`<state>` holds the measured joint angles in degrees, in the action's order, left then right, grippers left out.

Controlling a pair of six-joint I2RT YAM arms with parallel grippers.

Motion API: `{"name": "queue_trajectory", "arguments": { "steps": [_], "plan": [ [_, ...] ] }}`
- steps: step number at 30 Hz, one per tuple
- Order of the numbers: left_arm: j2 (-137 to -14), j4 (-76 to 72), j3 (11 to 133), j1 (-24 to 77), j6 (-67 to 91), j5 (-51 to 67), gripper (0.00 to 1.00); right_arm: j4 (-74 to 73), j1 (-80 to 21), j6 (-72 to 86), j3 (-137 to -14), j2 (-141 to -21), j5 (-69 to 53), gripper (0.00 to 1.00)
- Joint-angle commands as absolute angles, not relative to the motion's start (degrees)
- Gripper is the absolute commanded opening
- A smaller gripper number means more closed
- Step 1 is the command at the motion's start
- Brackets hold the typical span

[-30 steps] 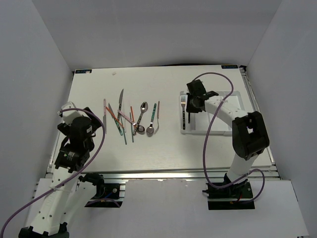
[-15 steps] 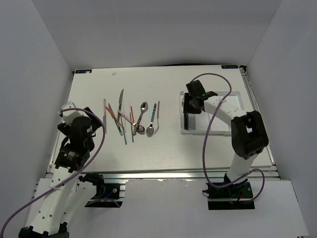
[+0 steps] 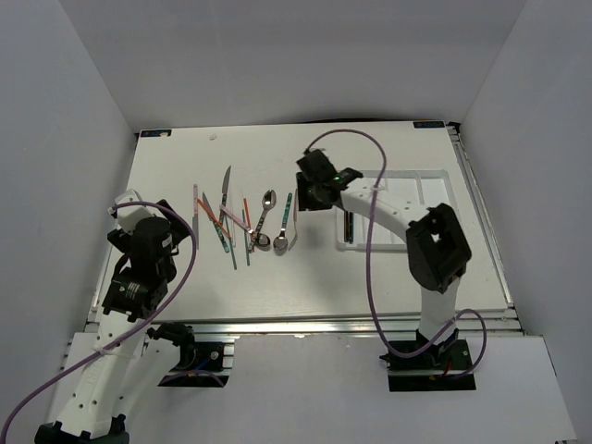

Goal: Sort the eating utensils into containers

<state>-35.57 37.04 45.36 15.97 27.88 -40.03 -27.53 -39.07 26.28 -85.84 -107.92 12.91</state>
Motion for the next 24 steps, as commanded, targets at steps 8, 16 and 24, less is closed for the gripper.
{"name": "queue_trajectory", "arguments": {
  "steps": [8,16,24],
  "plan": [
    [-35.25,36.56,45.35,15.91,27.51,-39.90,0.98,-31.38,-45.53,32.69,-99.49,-121.10,20.48,0.33],
    [-34.37,36.47,45.26,15.91,27.51,-39.82,0.98,-33.23,-45.53,31.03,-106.17,-129.54,19.78,0.32],
    [-33.66,36.48,45.26,16.00,27.51,-39.99,0.98,-32.26,-44.91,32.60,-100.82,-129.47,21.00,0.17]
  ]
}}
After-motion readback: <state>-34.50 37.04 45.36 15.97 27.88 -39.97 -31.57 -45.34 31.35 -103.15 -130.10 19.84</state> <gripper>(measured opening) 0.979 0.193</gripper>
